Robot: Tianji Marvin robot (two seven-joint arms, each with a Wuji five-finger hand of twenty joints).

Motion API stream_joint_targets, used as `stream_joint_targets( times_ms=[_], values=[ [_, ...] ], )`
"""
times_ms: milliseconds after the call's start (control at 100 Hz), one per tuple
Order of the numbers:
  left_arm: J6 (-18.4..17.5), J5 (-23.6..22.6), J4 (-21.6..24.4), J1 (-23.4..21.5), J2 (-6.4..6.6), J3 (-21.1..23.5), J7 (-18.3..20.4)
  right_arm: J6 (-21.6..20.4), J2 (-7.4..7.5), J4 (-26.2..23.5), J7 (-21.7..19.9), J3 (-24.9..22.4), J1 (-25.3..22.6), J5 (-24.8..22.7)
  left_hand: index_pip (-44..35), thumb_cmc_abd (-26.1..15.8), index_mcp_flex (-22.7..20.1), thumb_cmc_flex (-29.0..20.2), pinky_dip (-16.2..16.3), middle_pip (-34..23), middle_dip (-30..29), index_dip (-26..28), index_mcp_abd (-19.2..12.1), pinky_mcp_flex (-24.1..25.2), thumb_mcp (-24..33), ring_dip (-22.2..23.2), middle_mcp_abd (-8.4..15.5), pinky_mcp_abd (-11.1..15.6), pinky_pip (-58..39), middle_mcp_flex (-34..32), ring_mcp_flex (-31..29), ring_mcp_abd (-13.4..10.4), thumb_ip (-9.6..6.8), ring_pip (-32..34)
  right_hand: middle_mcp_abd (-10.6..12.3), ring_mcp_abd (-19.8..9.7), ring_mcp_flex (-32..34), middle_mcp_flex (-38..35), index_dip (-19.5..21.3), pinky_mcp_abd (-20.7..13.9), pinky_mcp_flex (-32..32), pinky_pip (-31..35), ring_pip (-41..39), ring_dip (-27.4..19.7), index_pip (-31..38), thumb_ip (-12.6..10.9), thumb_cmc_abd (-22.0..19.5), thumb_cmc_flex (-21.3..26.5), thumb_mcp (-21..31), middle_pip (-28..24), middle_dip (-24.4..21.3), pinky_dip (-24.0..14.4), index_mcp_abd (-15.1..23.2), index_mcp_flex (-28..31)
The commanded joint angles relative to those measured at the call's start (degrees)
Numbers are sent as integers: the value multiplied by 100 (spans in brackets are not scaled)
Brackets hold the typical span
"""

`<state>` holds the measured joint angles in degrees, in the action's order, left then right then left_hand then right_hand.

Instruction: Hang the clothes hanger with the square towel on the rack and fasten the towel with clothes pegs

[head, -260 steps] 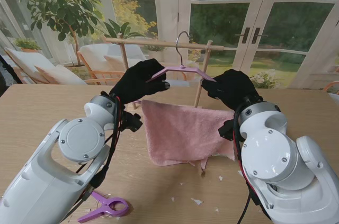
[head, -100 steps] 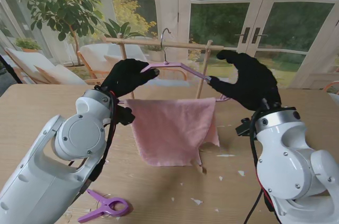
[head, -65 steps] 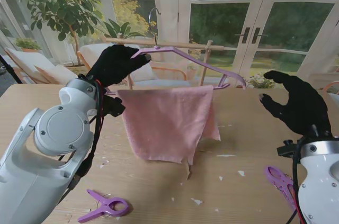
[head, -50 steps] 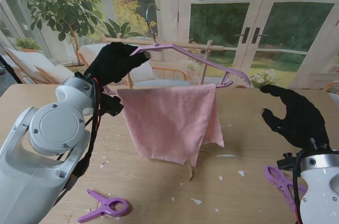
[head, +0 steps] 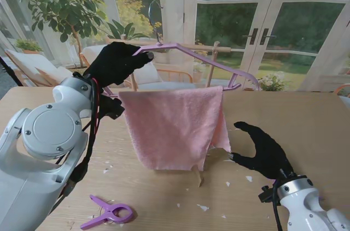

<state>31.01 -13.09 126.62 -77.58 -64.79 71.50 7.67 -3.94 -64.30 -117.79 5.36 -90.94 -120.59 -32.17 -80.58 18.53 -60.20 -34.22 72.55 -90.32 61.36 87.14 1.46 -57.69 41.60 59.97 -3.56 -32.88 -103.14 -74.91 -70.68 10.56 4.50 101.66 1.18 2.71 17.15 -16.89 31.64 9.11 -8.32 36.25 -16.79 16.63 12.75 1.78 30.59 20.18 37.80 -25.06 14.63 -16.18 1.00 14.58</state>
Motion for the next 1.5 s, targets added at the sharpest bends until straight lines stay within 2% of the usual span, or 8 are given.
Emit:
stream_joint_targets(
  times_ms=[0,280,520,580,650,770,1230,1490],
  values=[
    [29,16,78,-15,4,67,96,53,-60,307,179,221,90,-393,-226,-222,-467,138,206,-556,56,239,275,-259,-65,134,779,-2,-1683,-158,-177,-481,-198,780,41,-134,-215,400,122,-57,38,-131,-9,82,-185,313,-12,-313,-159,-108,50,-2380,-262,-388],
    [46,7,152,-72,39,225,200,-57,-207,1079,1087,965,629,-78,-225,-218,-468,123,201,-557,54,243,275,-259,-77,134,779,2,-1683,-158,-177,-480,-201,780,120,35,47,-44,537,136,-88,177,-568,417,-83,276,129,-137,-246,-689,202,-2807,-68,111],
    [65,116,176,-66,39,266,224,-80,-356,1428,1762,1381,1120,76,-224,-220,-468,128,199,-558,53,245,275,-261,-78,134,779,9,-1683,-158,-177,-494,-203,781,251,175,750,-1538,310,271,-309,1042,-1277,740,880,297,166,196,1235,-1007,459,-3007,857,1586],
    [95,206,186,-69,37,290,234,-61,-390,1542,1893,1489,1243,131,-224,-222,-468,123,198,-558,53,246,275,-261,-81,133,779,11,-1683,-158,-177,-488,-203,780,264,208,1010,-1992,364,295,-382,1294,-1477,818,1289,292,18,380,1381,-1111,552,-3013,1151,2124],
    [121,292,196,-81,26,314,213,18,-468,1718,2147,1655,1408,284,-224,-225,-468,123,198,-558,53,246,275,-260,-80,134,779,6,-1683,-158,-177,-481,-202,781,212,287,1590,-2884,-771,353,-564,1795,-1860,953,3578,809,-186,1228,1089,-1339,767,-2847,1624,2764],
    [177,424,242,-115,22,403,216,294,-525,1912,2131,1822,1544,617,-223,-246,-468,120,199,-558,52,246,275,-257,-88,134,779,-3,-1683,-158,-176,-473,-199,781,25,377,2023,-3647,-426,371,-678,2283,-2332,1095,4265,789,-500,1778,906,-1643,979,-2849,770,3298],
    [365,638,330,-111,10,567,209,530,-494,2234,1720,2005,1740,922,-206,-221,-471,101,216,-557,51,247,294,-249,-109,142,775,-49,-1683,-158,-175,-440,-195,779,-12,379,1952,-3569,-445,402,-611,2423,-2300,1021,3964,756,-483,1904,818,-1459,872,-2691,714,3261],
    [266,464,313,-145,46,597,291,627,-269,1585,1428,1591,1172,-227,-205,-212,-471,97,211,-557,51,248,294,-254,-94,140,775,-33,-1683,-158,-176,-455,-196,776,-95,314,846,-1611,234,423,-76,1321,-1343,711,986,194,-42,349,1066,-848,497,-2283,247,1696]
  ],
)
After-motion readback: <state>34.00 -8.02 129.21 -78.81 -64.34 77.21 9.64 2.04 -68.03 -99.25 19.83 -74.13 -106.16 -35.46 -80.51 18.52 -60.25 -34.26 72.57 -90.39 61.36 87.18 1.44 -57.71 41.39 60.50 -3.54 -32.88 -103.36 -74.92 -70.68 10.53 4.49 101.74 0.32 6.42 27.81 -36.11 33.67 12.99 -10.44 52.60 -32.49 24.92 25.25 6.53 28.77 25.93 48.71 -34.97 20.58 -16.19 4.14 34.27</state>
